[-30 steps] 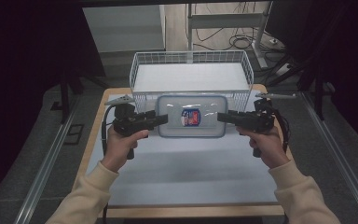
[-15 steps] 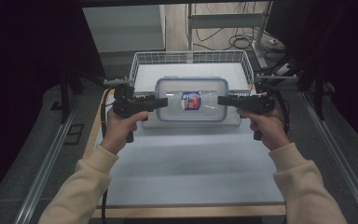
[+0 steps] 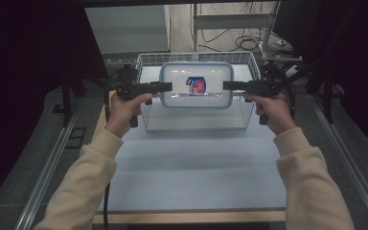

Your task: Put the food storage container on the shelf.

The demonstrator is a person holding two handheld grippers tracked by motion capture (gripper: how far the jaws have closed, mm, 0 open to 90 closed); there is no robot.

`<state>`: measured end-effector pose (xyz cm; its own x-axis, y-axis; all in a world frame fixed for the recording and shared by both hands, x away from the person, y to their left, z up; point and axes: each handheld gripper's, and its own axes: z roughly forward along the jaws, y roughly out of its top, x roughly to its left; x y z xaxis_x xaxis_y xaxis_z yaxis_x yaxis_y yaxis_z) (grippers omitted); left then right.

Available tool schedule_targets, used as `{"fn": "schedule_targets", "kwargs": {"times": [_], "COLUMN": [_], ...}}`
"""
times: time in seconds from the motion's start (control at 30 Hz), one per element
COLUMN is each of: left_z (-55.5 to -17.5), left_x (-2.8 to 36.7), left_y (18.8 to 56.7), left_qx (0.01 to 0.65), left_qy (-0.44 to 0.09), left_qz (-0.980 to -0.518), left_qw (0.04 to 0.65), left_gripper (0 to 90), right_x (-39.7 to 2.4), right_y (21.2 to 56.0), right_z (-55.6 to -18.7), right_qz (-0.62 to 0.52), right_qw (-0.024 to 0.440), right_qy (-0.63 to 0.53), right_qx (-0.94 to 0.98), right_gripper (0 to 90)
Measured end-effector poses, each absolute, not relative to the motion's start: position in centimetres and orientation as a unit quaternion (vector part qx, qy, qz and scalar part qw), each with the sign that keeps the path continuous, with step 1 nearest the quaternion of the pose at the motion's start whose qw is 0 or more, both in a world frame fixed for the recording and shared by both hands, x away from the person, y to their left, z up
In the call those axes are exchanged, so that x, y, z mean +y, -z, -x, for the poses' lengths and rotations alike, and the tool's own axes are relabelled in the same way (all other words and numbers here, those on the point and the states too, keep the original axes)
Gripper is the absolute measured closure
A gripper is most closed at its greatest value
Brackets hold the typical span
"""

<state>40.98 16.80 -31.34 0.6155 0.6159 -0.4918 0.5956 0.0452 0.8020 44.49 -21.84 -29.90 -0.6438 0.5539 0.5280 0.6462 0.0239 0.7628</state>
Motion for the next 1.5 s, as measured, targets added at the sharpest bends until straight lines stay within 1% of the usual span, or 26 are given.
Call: {"fn": "schedule_targets", "kwargs": {"times": [0.03, 0.07, 0.1, 0.3, 0.33, 0.67, 1.03, 1.37, 1.5], "left_z": [-41.8, -41.8, -42.4, -44.1, -44.8, -47.8, -50.0, -51.6, -51.9], "left_x": [16.8, 16.8, 16.8, 17.0, 17.3, 17.5, 17.7, 17.8, 17.8], "left_y": [31.1, 31.1, 30.9, 30.5, 30.3, 30.8, 31.5, 32.3, 32.5], "left_qx": [0.444, 0.444, 0.451, 0.461, 0.459, 0.482, 0.503, 0.536, 0.542], "left_qy": [0.005, 0.005, 0.014, 0.022, 0.019, 0.039, 0.062, 0.098, 0.104], "left_qz": [-0.691, -0.691, -0.688, -0.681, -0.684, -0.673, -0.659, -0.626, -0.622], "left_qw": [0.57, 0.57, 0.569, 0.569, 0.567, 0.56, 0.556, 0.558, 0.555], "left_gripper": [45.3, 45.5, 45.7, 45.6, 45.6, 45.2, 44.7, 43.6, 42.9], "right_x": [-21.9, -21.9, -21.9, -21.6, -21.5, -21.1, -20.8, -20.9, -20.9], "right_y": [29.7, 29.7, 29.3, 28.5, 28.4, 29.4, 29.5, 30.5, 30.7], "right_z": [-44.9, -44.9, -45.7, -47.5, -47.8, -50.6, -52.4, -53.8, -54.0], "right_qz": [0.422, 0.422, 0.428, 0.44, 0.441, 0.468, 0.485, 0.519, 0.527], "right_qw": [0.043, 0.043, 0.047, 0.051, 0.053, 0.071, 0.076, 0.098, 0.097], "right_qy": [0.556, 0.556, 0.551, 0.547, 0.547, 0.536, 0.526, 0.536, 0.536], "right_qx": [-0.714, -0.714, -0.715, -0.711, -0.71, -0.7, -0.695, -0.659, -0.652], "right_gripper": [51.4, 51.4, 51.4, 51.4, 51.4, 51.2, 51.0, 48.6, 47.8]}}
